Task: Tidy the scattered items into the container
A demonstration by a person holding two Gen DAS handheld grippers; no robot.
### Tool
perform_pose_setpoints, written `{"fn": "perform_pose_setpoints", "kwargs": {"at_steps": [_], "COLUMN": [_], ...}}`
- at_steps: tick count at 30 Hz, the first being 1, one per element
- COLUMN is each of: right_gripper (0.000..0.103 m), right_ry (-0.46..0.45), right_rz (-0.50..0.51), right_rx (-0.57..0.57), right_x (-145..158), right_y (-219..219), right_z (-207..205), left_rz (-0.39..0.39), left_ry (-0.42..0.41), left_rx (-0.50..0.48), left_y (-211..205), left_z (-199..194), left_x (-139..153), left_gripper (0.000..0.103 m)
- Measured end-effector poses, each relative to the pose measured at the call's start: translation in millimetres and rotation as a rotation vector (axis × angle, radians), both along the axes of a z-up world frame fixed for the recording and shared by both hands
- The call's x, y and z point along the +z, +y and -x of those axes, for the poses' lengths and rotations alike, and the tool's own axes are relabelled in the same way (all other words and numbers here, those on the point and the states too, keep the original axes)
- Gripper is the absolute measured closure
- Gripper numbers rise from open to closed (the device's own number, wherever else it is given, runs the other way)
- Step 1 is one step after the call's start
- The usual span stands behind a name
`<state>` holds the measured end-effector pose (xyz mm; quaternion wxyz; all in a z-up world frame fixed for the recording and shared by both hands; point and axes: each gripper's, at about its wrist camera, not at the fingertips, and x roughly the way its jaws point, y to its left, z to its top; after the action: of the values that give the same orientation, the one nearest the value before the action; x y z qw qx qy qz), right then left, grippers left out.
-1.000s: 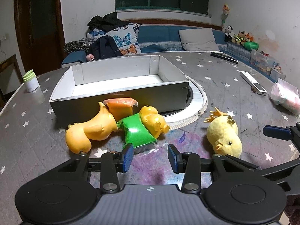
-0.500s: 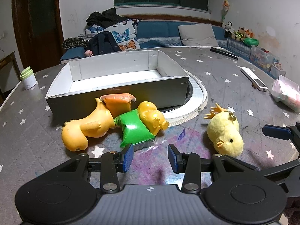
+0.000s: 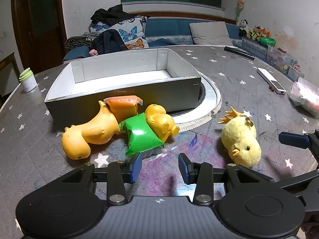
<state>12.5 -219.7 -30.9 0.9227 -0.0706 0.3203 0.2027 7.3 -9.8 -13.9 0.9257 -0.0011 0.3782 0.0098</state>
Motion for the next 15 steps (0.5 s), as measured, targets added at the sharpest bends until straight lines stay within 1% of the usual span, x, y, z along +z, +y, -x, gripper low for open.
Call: {"fn": "perform_pose_setpoints", "kwargs": {"at_steps": [15], "right_gripper": [0.0], "right_ry": [0.016], "right_rz": [-0.009], "right_rx": [-0.002], "right_x": [-5.4], "right_y": [-1.2], "right_z": [-7.1], "left_rz": [0.018], "left_ry": [0.021], "left_rx": [-0.009], "left_y": [0.6], "left_z": [-9.3], "left_x": [-3.4], "left_gripper": [0.06]}}
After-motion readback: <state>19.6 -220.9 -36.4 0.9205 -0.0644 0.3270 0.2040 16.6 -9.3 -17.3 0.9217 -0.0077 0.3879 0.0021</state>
